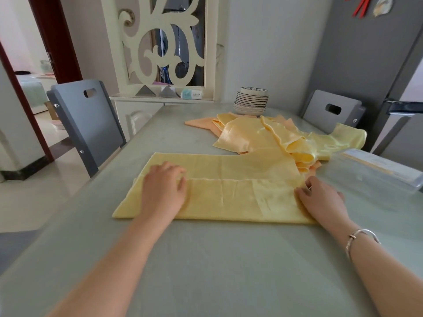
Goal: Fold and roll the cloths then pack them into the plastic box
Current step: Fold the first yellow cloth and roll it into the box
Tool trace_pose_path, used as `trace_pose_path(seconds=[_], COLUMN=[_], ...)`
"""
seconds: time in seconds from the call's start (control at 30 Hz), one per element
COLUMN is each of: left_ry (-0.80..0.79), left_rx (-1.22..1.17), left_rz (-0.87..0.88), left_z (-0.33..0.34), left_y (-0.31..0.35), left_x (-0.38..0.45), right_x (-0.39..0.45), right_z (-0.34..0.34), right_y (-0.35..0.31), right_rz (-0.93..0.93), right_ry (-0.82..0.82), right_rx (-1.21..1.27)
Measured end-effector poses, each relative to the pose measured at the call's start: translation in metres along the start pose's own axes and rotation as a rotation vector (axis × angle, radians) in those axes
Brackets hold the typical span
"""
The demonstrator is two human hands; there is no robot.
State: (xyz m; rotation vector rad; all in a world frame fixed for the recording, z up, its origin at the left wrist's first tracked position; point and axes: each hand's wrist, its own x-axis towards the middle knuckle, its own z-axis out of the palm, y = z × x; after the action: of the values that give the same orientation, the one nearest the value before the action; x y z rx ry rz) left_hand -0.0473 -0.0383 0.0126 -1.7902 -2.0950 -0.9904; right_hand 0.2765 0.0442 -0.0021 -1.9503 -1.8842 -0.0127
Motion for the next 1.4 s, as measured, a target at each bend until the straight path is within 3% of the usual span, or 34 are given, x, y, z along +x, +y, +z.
trace_pose_path(seconds=[0.1, 0.2, 0.33, 0.47, 0.63, 0.8, 0.93, 1.17, 1.3, 1.4], left_ry=[-0.255, -0.441, -0.527, -0.508, -0.497, -0.511, -0.508, -0.527, -0.472, -0.3], left_rx=[-0.053, 0.032, 0.039, 0.0, 0.022, 0.091, 0.099, 0.094, 0.055, 0.021], left_rz=[0.088, 0.046, 0.022, 0.021, -0.012, -0.018, -0.001, -0.005, -0.014, 0.025], left_z=[0.019, 0.028, 0.027, 0.02, 0.017, 0.014, 0.016, 0.018, 0.015, 0.01], left_y=[0.023, 0.023, 0.019, 0.021, 0.004, -0.009, -0.009, -0.01, -0.011, -0.008], left_x=[-0.009, -0.01, -0.011, -0.005, 0.002, 0.005, 0.005, 0.005, 0.005, 0.007], right_x=[-0.002, -0.006, -0.015, -0.023, 0.002, 0.052, 0.08, 0.102, 0.087, 0.051], right_z=[-0.002, -0.007, -0.01, -0.01, 0.007, 0.036, 0.053, 0.043, 0.025, 0.005], right_y=[-0.004, -0.009, -0.016, -0.047, -0.102, -0.151, -0.165, -0.167, -0.161, -0.146], right_rz=[0.019, 0.016, -0.105, -0.277, -0.46, -0.431, -0.354, -0.327, -0.507, -0.706], right_ry=[-0.012, 0.075, 0.222, 0.204, 0.032, -0.256, -0.343, -0.284, -0.09, 0.084], right_rx=[-0.016, -0.026, -0.065, 0.075, 0.131, 0.05, -0.08, -0.289, -0.3, -0.255])
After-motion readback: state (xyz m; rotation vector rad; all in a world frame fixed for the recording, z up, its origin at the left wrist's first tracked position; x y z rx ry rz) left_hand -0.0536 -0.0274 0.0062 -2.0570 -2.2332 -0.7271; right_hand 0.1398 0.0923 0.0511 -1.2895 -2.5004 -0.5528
